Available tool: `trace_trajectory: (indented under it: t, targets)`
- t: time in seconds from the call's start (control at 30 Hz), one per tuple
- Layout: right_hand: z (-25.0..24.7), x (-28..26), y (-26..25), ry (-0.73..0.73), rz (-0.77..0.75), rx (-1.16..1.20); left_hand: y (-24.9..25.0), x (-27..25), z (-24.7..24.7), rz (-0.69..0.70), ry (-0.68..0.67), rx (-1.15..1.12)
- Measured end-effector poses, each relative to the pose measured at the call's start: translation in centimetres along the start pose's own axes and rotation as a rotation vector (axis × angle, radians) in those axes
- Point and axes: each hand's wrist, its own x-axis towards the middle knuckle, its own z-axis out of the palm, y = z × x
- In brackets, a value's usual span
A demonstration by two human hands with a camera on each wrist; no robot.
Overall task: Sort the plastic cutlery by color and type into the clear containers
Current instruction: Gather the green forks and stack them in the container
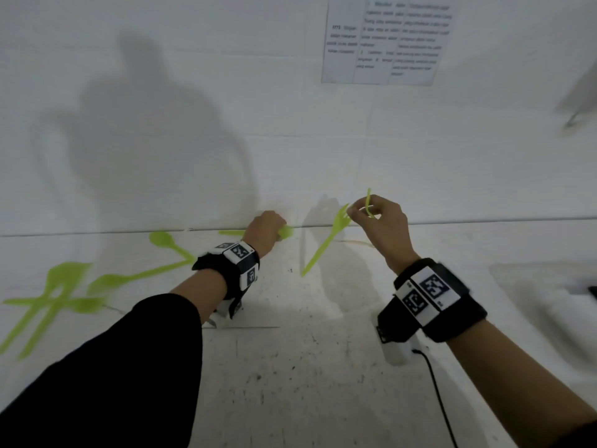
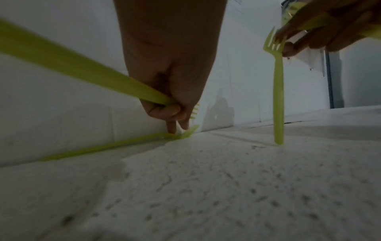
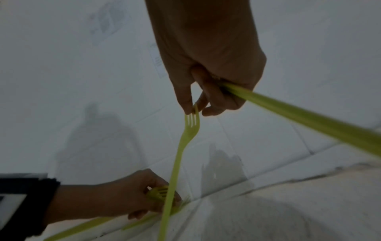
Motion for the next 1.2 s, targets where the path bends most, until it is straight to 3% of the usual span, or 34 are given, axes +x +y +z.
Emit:
trace_trajectory:
  t: [0.17,0.33,0.43,0.57,0.7,0.77,0.87,0.93,1.1,1.2]
  targets:
    - [1.3,0.1,0.0,-0.037,-0.024,0.033,-1.0,-0.7,0.5,-0.089,-0.021,0.029]
    - [2.7,0.0,0.0,-0.101,-0.051,0.045,-1.8,-2.3,-1.1,0.028,-0.086,-0.13]
    - [3.2,0.0,-0.4,-0.104,-0.068,0.067,-1.7,-3.0,-1.7,0.036,-0.152,-0.081]
    - [3.7,-0.2,-1.0,-0.151,-0.078,0.1,-1.4,-3.7,-1.9,0.007,-0.126,0.077]
    - [4.4,-0.7,-1.9,-0.21,-0.102,0.103,-0.2,-4.7,-3.9,-0.068,-0.035,-0.032]
    - [5.0,-1.0,-2.5,-0.228,-0.113,0.113,0.8,-5.8,-5.4,-0.097,0.006,-0.214]
    - [6.3,-1.7,-3.7,-0.278,-0.141,0.125,1.9,-8.2,-7.1,-0.097,0.008,-0.783]
    - [7.2,-2.3,-4.7,-0.319,-0.168,0.14,2.2,-9.7,-7.6,-0.13,0.0,-0.988]
    - [9.5,-3.4,-7.1,-0.339,-0.216,0.113,1.7,-12.8,-8.0,-0.331,-0.066,-1.632]
    - [11.0,-4.5,-8.0,-0.377,-0.217,0.084,0.7,-14.7,-7.8,-0.367,-0.064,-1.762]
